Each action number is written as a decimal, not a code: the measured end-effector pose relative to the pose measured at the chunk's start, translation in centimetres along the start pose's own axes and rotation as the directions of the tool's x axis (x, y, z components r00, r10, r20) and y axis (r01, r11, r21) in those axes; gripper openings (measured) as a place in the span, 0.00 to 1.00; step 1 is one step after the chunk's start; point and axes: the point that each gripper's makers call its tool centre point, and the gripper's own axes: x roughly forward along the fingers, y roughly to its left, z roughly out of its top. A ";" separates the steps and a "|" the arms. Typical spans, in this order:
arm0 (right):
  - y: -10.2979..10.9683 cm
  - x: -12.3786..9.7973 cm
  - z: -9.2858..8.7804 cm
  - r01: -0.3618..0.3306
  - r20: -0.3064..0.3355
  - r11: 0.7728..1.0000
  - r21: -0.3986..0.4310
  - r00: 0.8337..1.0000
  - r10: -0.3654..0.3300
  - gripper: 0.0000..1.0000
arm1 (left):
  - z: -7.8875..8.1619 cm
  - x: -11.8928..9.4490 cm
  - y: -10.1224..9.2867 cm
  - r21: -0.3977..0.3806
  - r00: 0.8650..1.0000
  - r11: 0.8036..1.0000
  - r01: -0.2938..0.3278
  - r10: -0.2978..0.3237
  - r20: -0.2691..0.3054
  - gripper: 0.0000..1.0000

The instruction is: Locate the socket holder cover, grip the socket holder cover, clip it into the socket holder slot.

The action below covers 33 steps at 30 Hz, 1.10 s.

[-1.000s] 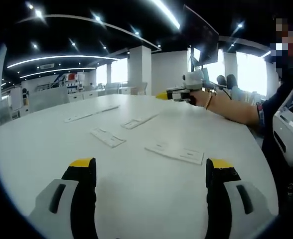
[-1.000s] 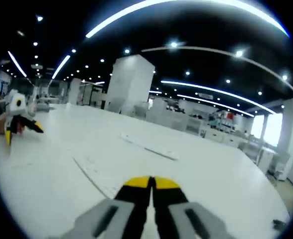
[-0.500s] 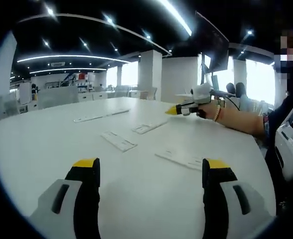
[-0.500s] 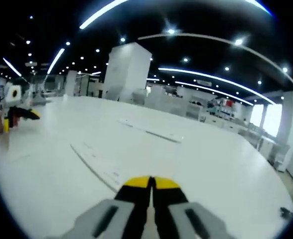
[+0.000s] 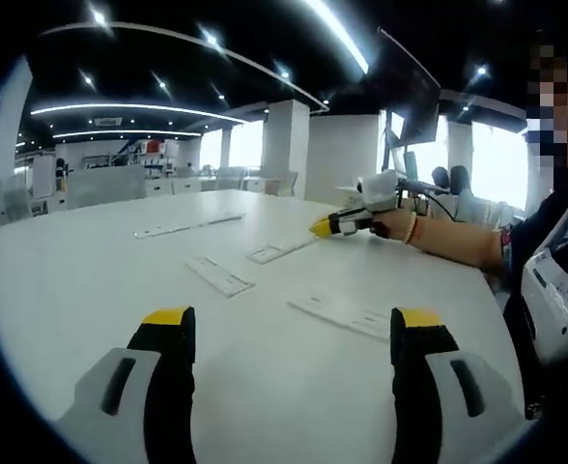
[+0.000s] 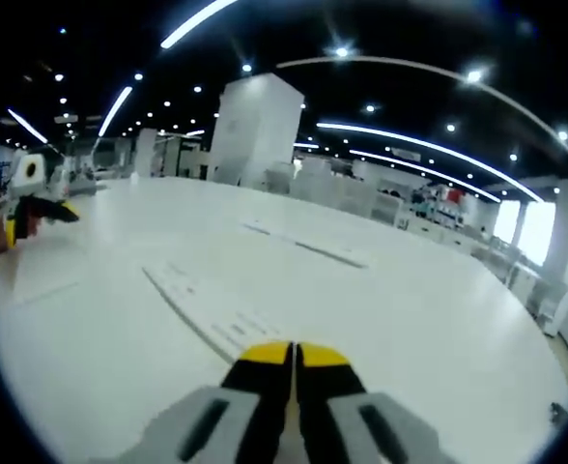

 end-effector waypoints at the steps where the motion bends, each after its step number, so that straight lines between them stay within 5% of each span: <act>1: 0.0 0.0 -0.1 0.000 -0.002 1.000 0.000 1.000 0.000 0.04 | 0.0 0.0 0.0 0.000 1.000 1.000 0.001 -0.001 -0.001 0.82; 33: 1.3 0.2 0.1 0.003 -0.024 0.995 -0.103 1.000 -0.006 0.04 | -0.3 0.0 -0.2 0.050 0.999 0.999 -0.015 0.016 -0.032 0.80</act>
